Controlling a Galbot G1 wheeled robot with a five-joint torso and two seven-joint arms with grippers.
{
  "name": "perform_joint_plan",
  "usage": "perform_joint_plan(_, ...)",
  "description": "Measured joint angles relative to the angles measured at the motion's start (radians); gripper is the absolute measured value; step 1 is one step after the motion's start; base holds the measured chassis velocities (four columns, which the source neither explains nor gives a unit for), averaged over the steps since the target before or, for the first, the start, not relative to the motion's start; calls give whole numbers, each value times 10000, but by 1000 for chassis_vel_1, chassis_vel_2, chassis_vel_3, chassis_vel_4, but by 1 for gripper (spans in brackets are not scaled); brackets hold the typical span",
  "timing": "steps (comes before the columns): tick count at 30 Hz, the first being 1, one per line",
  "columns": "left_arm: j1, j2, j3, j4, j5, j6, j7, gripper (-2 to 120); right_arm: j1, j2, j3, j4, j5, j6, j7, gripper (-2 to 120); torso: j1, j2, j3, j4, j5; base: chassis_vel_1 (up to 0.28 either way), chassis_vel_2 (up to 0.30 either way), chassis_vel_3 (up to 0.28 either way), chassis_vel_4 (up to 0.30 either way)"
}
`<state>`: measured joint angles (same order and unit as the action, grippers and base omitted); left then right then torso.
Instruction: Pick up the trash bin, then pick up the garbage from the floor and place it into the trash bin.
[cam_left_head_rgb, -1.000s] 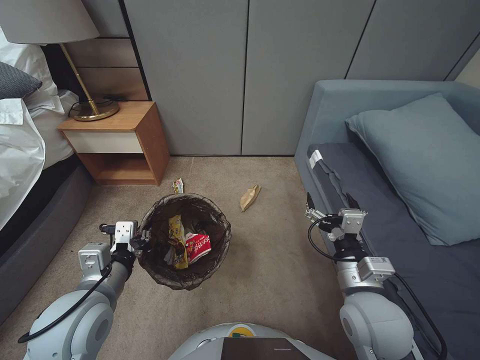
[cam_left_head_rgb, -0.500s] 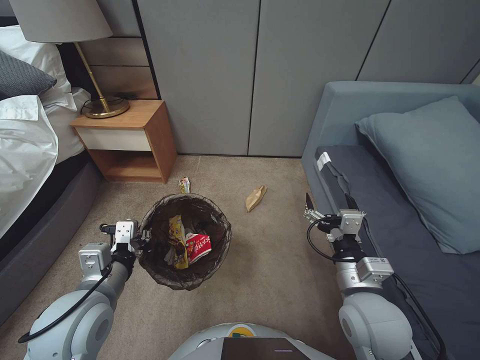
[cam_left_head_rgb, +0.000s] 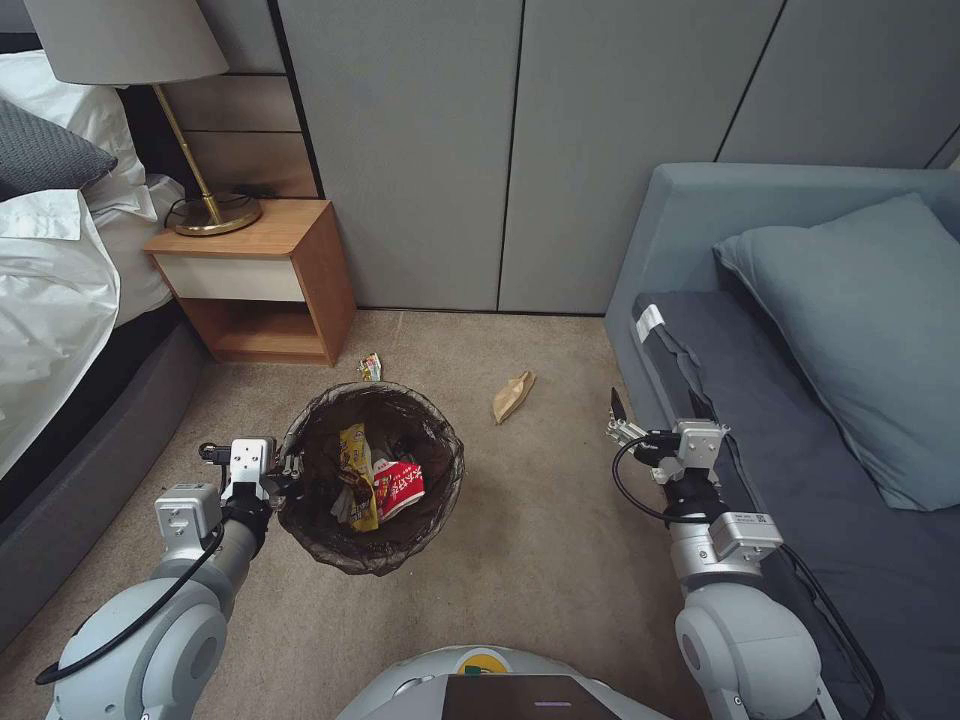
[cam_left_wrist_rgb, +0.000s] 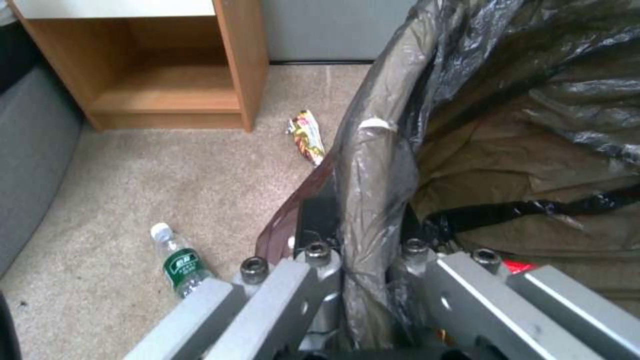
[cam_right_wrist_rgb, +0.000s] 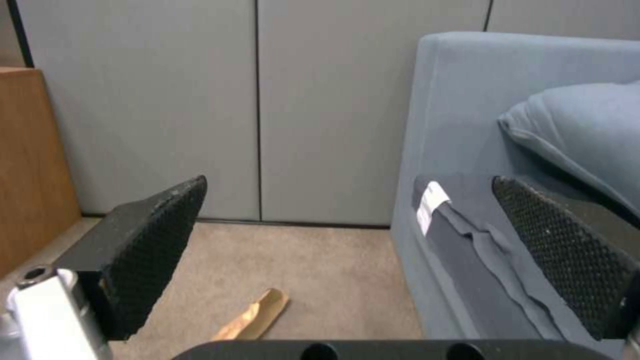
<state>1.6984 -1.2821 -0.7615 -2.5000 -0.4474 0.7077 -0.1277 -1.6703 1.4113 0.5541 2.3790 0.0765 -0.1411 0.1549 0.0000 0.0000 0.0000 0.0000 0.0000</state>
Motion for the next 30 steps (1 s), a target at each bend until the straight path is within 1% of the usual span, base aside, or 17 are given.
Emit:
perform_joint_plan(14,12,30,-44,0,-18,0,-17,2,-13,59,-28,-16,-125,-41,-29,100,-1,0,-1,0,0,-12,8,12,-9)
perform_joint_plan(30,122,33,-74,1,-22,7,-27,2,-37,74,-132,-4,-184,-12,4,100,0,-1,1,0,0,-143,139,137,-137)
